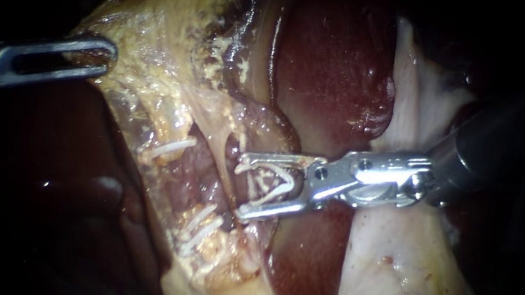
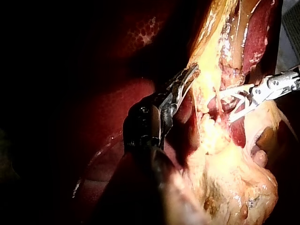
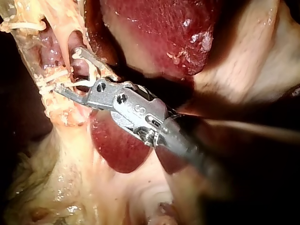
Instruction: Clipping first clip right tube
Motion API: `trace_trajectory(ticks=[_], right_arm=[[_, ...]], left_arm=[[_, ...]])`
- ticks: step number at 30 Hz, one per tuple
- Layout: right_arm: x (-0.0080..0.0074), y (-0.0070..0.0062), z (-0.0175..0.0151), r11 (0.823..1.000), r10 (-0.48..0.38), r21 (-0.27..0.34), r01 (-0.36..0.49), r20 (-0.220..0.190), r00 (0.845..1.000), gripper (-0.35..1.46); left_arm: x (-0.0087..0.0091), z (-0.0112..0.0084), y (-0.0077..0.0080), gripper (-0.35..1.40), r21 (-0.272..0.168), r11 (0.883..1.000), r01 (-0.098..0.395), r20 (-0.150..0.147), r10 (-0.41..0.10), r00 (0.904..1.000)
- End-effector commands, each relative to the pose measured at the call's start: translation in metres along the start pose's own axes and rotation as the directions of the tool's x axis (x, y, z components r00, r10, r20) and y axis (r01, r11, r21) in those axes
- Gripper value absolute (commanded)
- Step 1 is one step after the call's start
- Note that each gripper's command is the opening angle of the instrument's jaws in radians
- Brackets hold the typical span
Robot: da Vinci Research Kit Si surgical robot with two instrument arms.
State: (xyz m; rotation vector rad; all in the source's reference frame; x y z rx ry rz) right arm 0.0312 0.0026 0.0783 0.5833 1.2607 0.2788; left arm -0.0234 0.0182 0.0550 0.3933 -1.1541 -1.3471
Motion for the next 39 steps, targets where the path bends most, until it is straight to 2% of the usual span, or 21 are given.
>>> trace_trajectory(ticks=[1,7,11,15,19,23,31,39], right_arm=[[-0.0002,0.0,0.0002,1.0,0.002,0.0,-0.002,0.0,1.0,0.58],[-0.0006,0.0,0.0012,0.999,0.039,0.031,-0.039,0.001,0.999,0.58],[-0.0005,-0.0003,0.0012,0.991,0.101,0.091,-0.097,-0.039,0.994,0.58],[-0.0003,-0.0007,0.0012,0.963,0.211,0.19,-0.19,-0.096,0.973,0.55],[-0.0003,-0.0011,0.0017,0.94,0.269,0.248,-0.236,-0.108,0.957,0.53],[-0.0006,-0.0013,0.0028,0.935,0.281,0.255,-0.247,-0.104,0.954,0.53],[-0.0021,-0.0017,0.0052,0.925,0.311,0.256,-0.28,-0.091,0.946,0.53],[-0.0026,-0.0014,0.0055,0.914,0.342,0.259,-0.311,-0.081,0.936,0.52]], left_arm=[[0.0,0.0,0.0,-0.35,0.0,1.0,0.0,0.0,0.0,1.0],[0.0,0.0,0.0,-0.35,0.0,1.0,0.0,0.0,0.0,1.0],[0.0,0.0,0.0,-0.35,0.0,1.0,0.0,0.0,0.0,1.0],[0.0,0.0,0.0,-0.35,0.0,1.0,0.0,0.0,0.0,1.0],[0.0,0.0,0.0,-0.35,0.0,1.0,0.0,0.0,0.0,1.0],[0.0,0.0,-0.0001,-0.35,0.0,1.0,0.0,0.0,0.0,1.0],[0.0001,0.0001,-0.0001,-0.35,-0.001,1.0,0.0,0.001,0.0,1.0],[0.0001,0.0001,-0.0001,-0.35,-0.001,1.0,0.0,0.001,0.0,1.0]])
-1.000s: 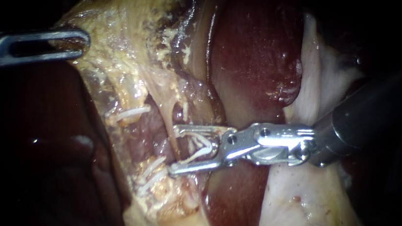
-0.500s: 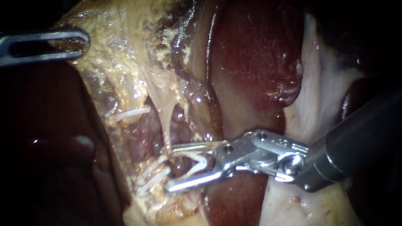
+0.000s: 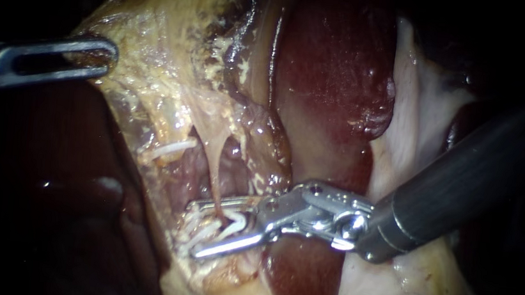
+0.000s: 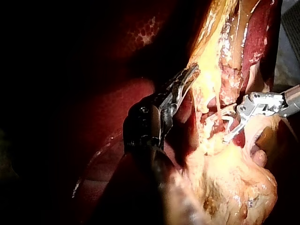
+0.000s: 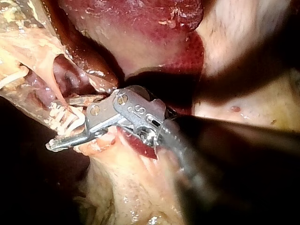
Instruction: Clipping first clip right tube
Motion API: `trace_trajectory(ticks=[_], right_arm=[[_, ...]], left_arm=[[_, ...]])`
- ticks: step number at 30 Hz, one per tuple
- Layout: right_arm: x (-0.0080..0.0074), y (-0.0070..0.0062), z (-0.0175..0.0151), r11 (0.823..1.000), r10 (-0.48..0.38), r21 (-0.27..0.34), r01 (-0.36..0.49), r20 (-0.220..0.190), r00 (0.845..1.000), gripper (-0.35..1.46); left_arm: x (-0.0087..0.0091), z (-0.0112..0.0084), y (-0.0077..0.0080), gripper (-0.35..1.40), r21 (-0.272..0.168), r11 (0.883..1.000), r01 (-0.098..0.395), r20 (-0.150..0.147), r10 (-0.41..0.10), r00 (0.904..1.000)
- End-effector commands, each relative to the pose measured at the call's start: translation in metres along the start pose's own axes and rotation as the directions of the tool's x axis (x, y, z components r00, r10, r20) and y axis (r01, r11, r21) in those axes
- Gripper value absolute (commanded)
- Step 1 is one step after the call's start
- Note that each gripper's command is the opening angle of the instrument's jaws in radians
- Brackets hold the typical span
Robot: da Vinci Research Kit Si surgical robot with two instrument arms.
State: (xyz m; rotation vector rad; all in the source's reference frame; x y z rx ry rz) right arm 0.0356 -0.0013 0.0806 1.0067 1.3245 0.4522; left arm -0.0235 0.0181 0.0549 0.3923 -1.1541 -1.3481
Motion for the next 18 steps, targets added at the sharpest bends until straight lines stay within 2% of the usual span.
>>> trace_trajectory(ticks=[1,9,13,18], right_arm=[[0.0,0.0001,-0.0002,1.0,-0.002,0.001,0.002,0.001,1.0,0.52],[0.0,-0.0003,-0.0009,1.0,-0.002,0.006,0.002,-0.001,1.0,0.48],[-0.0003,-0.0004,-0.0017,1.0,-0.001,-0.001,0.001,0.026,1.0,0.46],[-0.0006,-0.0005,-0.0021,1.0,-0.002,0.001,0.002,0.027,1.0,0.44]], left_arm=[[0.0,0.0,0.0,-0.35,0.0,1.0,0.0,0.0,0.0,1.0],[0.0,-0.0001,0.0,-0.35,0.0,1.0,0.0,0.0,0.0,1.0],[0.0,-0.0002,-0.0001,-0.35,-0.001,1.0,0.0,0.0,0.0,1.0],[0.0,-0.0002,-0.0001,-0.35,-0.001,1.0,0.0,0.0,0.0,1.0]])
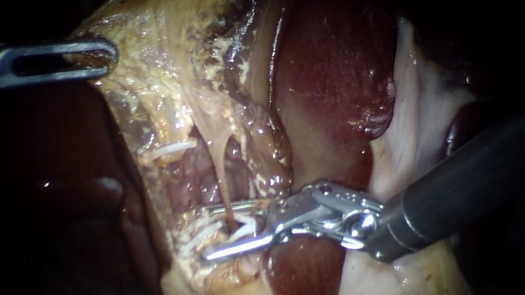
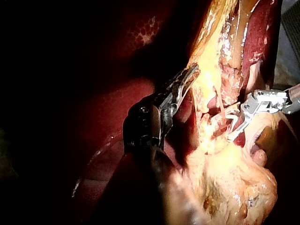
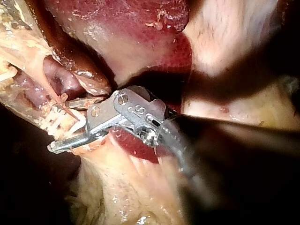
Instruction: Clipping first clip right tube
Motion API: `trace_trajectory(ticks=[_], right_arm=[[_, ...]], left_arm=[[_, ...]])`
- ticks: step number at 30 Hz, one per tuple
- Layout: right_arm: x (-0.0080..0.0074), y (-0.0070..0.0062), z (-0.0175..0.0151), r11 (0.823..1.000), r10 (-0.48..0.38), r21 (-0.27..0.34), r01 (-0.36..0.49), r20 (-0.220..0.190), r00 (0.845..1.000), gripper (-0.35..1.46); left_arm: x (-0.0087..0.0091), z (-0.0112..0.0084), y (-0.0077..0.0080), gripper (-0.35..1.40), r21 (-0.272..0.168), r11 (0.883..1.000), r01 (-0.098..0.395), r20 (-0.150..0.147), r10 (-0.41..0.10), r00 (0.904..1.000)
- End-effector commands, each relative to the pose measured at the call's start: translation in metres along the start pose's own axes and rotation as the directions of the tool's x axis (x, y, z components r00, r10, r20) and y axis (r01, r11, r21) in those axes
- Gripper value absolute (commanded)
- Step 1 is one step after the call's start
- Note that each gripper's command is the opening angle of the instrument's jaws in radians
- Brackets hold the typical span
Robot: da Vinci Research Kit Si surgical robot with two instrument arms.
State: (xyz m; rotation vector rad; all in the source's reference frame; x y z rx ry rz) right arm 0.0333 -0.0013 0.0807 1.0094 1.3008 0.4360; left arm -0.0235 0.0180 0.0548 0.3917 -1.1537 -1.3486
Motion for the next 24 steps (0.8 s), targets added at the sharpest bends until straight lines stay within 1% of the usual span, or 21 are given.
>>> trace_trajectory(ticks=[1,5,7,8,11,12,15,18,24], right_arm=[[0.0,0.0,0.0001,1.0,-0.001,0.001,0.001,0.0,1.0,0.44],[0.0001,0.0,0.0003,1.0,-0.001,0.0,0.001,-0.001,1.0,0.41],[0.0001,0.0,0.0003,1.0,-0.001,0.0,0.001,0.0,1.0,0.35],[0.0001,0.0,0.0003,1.0,-0.001,-0.003,0.001,-0.002,1.0,0.26],[0.0,-0.0001,0.0001,1.0,-0.002,-0.013,0.002,-0.006,1.0,-0.27],[0.0,-0.0001,0.0,1.0,-0.002,-0.019,0.001,-0.006,1.0,-0.35],[0.0001,0.0,-0.0003,1.0,0.0,-0.028,0.0,0.006,1.0,-0.35],[0.0,0.0,-0.0004,0.999,0.002,-0.037,-0.001,0.028,1.0,-0.35],[-0.0001,0.0,-0.0004,0.999,0.001,-0.038,0.0,0.031,1.0,-0.35]], left_arm=[[0.0,0.0,0.0,-0.35,0.0,1.0,0.0,0.0,0.0,1.0],[-0.0001,0.0,0.0,-0.35,0.0,1.0,0.0,0.0,0.0,1.0],[-0.0001,0.0,0.0,-0.35,0.0,1.0,0.0,0.0,0.0,1.0],[-0.0001,0.0,0.0,-0.35,0.0,1.0,0.0,0.0,0.0,1.0],[-0.0001,0.0,0.0,-0.35,0.0,1.0,0.0,0.0,0.0,1.0],[-0.0001,0.0,0.0,-0.35,0.0,1.0,0.0,0.0,0.0,1.0],[-0.0001,0.0,-0.0001,-0.35,0.0,1.0,0.0,0.0,0.0,1.0],[-0.0001,0.0,-0.0001,-0.35,0.0,1.0,0.0,0.0,0.0,1.0],[-0.0001,-0.0001,-0.0001,-0.35,-0.001,1.0,0.0,0.0,0.0,1.0]])
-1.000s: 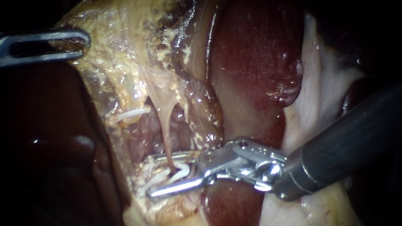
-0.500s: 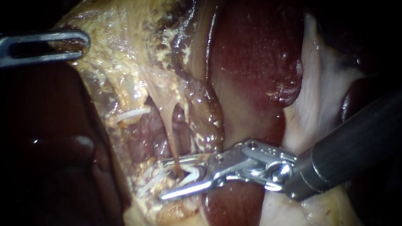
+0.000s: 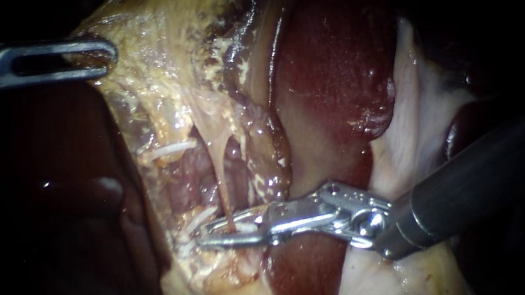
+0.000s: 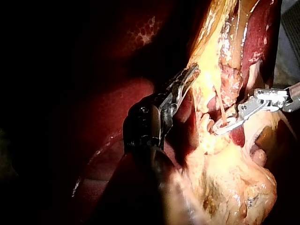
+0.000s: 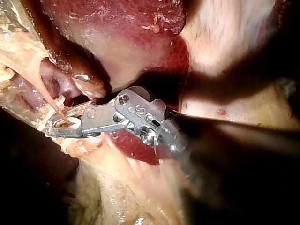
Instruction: Clipping first clip right tube
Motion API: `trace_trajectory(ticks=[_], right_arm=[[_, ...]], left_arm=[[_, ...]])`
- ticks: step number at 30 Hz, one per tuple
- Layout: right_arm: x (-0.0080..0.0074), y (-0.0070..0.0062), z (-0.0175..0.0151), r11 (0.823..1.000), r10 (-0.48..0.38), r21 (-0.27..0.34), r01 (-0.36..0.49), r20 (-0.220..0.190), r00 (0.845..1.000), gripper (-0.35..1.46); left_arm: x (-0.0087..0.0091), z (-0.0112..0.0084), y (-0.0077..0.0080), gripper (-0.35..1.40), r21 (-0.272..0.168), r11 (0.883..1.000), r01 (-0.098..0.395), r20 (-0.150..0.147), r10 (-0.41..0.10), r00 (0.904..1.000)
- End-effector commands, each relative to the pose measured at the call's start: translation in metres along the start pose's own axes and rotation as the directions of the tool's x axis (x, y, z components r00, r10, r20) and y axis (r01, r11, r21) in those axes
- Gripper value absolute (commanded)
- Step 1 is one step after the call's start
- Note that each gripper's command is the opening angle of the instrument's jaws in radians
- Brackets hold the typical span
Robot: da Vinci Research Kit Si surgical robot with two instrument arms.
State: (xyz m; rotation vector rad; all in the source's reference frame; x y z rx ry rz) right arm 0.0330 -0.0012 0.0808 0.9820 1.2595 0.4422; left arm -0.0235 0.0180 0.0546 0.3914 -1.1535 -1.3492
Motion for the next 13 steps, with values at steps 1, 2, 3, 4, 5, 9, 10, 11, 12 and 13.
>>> trace_trajectory(ticks=[1,2,3,4,5,9,10,11,12,13], right_arm=[[0.0,0.0,0.0,1.0,0.0,-0.001,0.0,-0.001,1.0,-0.35],[0.0,0.0,0.0,1.0,0.0,-0.001,0.0,-0.001,1.0,-0.35],[0.0,0.0,0.0,1.0,0.0,-0.001,0.0,-0.001,1.0,-0.35],[0.0,0.0,0.0,1.0,0.0,-0.001,0.0,-0.001,1.0,-0.35],[0.0,0.0,0.0,1.0,0.0,-0.001,0.0,-0.001,1.0,-0.35],[0.0,0.0,0.0,1.0,0.0,-0.001,0.0,-0.001,1.0,-0.35],[0.0,0.0,0.0,1.0,0.0,-0.001,0.0,-0.001,1.0,-0.35],[0.0,0.0,0.0,1.0,0.0,-0.001,0.0,-0.001,1.0,-0.35],[0.0,0.0,0.0,1.0,0.0,-0.001,0.0,-0.001,1.0,-0.35],[0.0,0.0,0.0,1.0,0.0,-0.001,0.0,-0.001,1.0,-0.35]], left_arm=[[0.0,0.0,0.0,-0.35,0.0,1.0,0.0,0.0,0.0,1.0],[0.0,0.0,0.0,-0.35,0.0,1.0,0.0,0.0,0.0,1.0],[0.0,0.0,0.0,-0.35,0.0,1.0,0.0,0.0,0.0,1.0],[0.0,0.0,0.0,-0.35,0.0,1.0,0.0,0.0,0.0,1.0],[0.0,0.0,0.0,-0.35,0.0,1.0,0.0,0.0,0.0,1.0],[0.0,0.0,0.0,-0.35,0.0,1.0,0.0,0.0,0.0,1.0],[0.0,0.0,0.0,-0.35,0.0,1.0,0.0,0.0,0.0,1.0],[0.0,0.0,0.0,-0.35,0.0,1.0,0.0,0.0,0.0,1.0],[0.0,0.0,0.0,-0.35,0.0,1.0,0.0,0.0,0.0,1.0],[-0.0001,0.0,0.0,-0.35,0.0,1.0,0.0,0.0,0.0,1.0]])
